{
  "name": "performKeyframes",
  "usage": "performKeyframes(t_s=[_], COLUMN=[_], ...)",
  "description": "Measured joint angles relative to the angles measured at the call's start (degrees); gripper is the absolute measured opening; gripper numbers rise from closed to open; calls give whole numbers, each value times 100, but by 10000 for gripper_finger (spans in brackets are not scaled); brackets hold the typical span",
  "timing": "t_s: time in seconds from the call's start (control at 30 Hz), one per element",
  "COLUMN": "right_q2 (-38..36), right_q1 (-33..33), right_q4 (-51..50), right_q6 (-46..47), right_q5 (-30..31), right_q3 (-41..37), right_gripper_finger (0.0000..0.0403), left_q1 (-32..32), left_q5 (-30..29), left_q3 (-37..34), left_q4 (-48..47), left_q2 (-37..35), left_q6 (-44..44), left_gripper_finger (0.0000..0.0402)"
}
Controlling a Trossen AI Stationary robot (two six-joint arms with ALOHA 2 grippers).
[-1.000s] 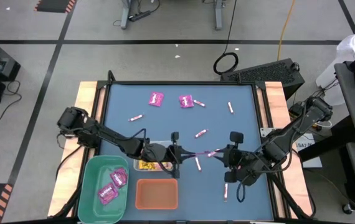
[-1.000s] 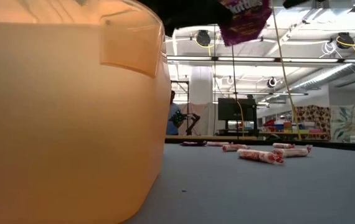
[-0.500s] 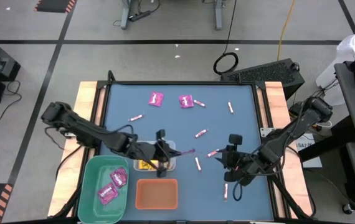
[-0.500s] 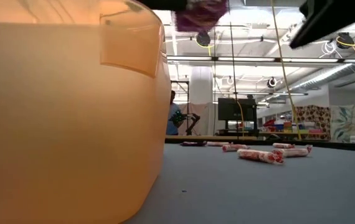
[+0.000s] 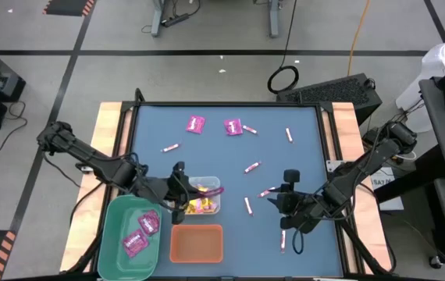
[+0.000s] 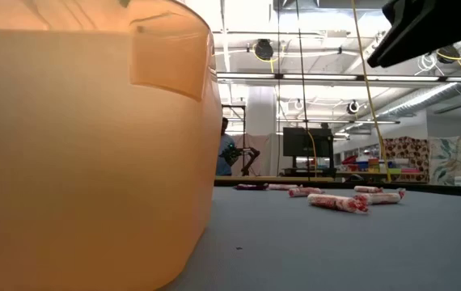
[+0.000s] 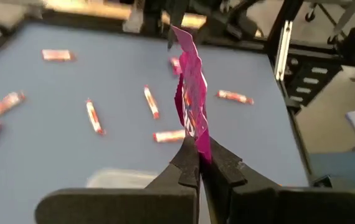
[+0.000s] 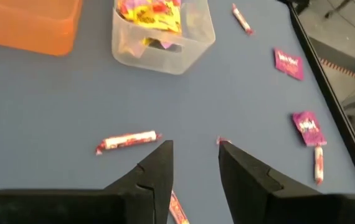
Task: Sort candy
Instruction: Put the purple candy into the green bin
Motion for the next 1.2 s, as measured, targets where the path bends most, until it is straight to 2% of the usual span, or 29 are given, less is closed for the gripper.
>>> performKeyframes(t_s=[0.17,0.5,0.73,0.87,1.2], right_q2=[0,0,0,0,0], right_q1=[0,-2,-2,-2,-2], right_q4=[206,216,216,216,216], right_q6=[-196,-223,-183,-181,-181], right_q5=[8,10,9,10,12], right_q3=[1,1,1,1,1], right_gripper_finger=[118,118,118,118,118], left_q1=[-11,-22,-81,-74,-76], left_q5=[126,-140,-173,-212,-319], left_q3=[0,-2,-2,-2,-2], left_q4=[-330,-398,-549,-545,-547], left_q2=[-130,-223,-219,-221,-221], left_q6=[-176,-90,789,1875,5592], left_gripper_finger=[8,8,8,8,9])
